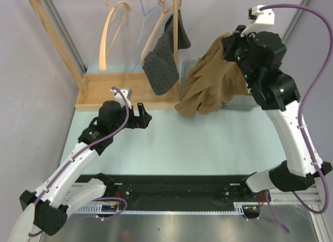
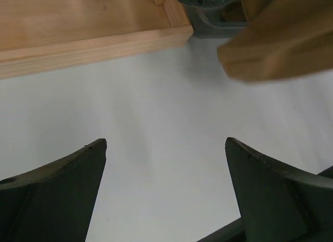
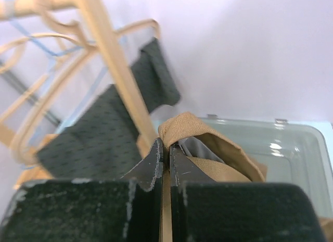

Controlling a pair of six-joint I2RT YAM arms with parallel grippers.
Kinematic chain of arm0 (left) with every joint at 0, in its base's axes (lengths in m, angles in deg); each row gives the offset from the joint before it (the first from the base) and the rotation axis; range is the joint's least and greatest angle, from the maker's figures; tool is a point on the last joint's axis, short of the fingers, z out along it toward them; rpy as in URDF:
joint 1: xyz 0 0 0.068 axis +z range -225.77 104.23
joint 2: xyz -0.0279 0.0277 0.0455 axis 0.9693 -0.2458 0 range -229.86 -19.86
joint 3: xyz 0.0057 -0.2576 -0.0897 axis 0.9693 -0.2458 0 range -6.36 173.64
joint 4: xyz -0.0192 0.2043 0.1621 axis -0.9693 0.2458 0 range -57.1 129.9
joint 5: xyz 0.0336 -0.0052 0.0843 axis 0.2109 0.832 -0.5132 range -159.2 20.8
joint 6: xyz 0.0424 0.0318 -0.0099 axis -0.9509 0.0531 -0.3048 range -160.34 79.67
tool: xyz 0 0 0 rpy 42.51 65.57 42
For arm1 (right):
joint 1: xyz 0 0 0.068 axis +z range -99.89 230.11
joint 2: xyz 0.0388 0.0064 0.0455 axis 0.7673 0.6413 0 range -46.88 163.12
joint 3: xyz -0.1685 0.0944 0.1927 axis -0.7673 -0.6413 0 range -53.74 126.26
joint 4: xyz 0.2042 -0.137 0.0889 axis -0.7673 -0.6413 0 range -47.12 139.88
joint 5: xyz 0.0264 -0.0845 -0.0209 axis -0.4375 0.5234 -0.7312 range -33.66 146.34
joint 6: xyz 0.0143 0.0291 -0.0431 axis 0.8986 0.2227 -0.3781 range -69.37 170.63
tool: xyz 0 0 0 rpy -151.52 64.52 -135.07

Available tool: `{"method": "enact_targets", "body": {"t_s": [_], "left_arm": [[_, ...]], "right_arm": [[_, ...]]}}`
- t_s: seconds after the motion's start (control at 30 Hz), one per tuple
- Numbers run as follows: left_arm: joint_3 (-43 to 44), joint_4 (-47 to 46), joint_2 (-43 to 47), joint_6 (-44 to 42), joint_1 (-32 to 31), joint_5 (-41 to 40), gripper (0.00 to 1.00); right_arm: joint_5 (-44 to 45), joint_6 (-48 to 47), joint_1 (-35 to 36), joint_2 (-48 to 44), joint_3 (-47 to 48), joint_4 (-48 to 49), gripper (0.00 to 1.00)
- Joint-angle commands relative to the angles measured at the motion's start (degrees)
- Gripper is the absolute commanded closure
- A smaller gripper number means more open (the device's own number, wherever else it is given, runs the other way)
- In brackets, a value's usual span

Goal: Place the skirt on the hanger

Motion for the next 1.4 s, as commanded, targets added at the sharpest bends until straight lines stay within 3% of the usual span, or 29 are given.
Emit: {"method": "enact_targets", "body": {"t_s": [0.0, 0.23, 0.4, 0.53, 0.67, 0.77, 0.9, 1.03, 1.17, 1.37], "left_arm": [[3.6, 3.3, 4.3, -1.6, 0.4, -5.0, 0.0], [3.7, 7.0, 10.0, -0.9, 0.5, -6.7, 0.0], [2.3, 9.4, 12.3, -0.1, 0.4, -7.7, 0.0], [0.7, 10.1, 13.0, 0.0, 0.4, -7.5, 0.0], [-2.0, 10.0, 13.2, 0.4, 0.5, -3.4, 0.0], [-4.4, 8.7, 12.9, 1.3, 0.4, 1.1, 0.0], [-6.2, 8.6, 12.1, 2.3, 0.5, 2.4, 0.0], [-6.9, 9.4, 11.2, 3.0, 0.4, 1.0, 0.0], [-6.1, 9.7, 11.5, 4.1, 0.4, -4.2, 0.0], [-7.2, 3.6, 11.8, 4.7, 0.5, -3.0, 0.0]], "right_arm": [[0.4, -1.8, 4.6, -5.6, 4.9, 4.2, 1.0], [2.9, 0.2, 13.5, -6.8, 0.6, 3.1, 1.0], [12.5, 5.2, 22.3, -5.7, -14.6, 4.2, 1.0], [19.2, 16.7, 25.3, -0.9, -23.8, 2.8, 1.0], [22.7, 31.1, 27.5, 6.4, -27.0, -3.3, 1.0], [21.9, 37.1, 30.1, 13.0, -27.0, -7.2, 1.0], [12.5, 37.7, 32.0, 18.0, -26.6, -6.8, 1.0], [4.4, 34.0, 32.7, 16.5, -27.6, -3.6, 0.81], [-0.6, 31.7, 32.0, 11.4, -31.1, -3.5, 0.49], [6.2, 31.7, 30.4, 0.2, -35.4, -4.5, 0.35]]}}
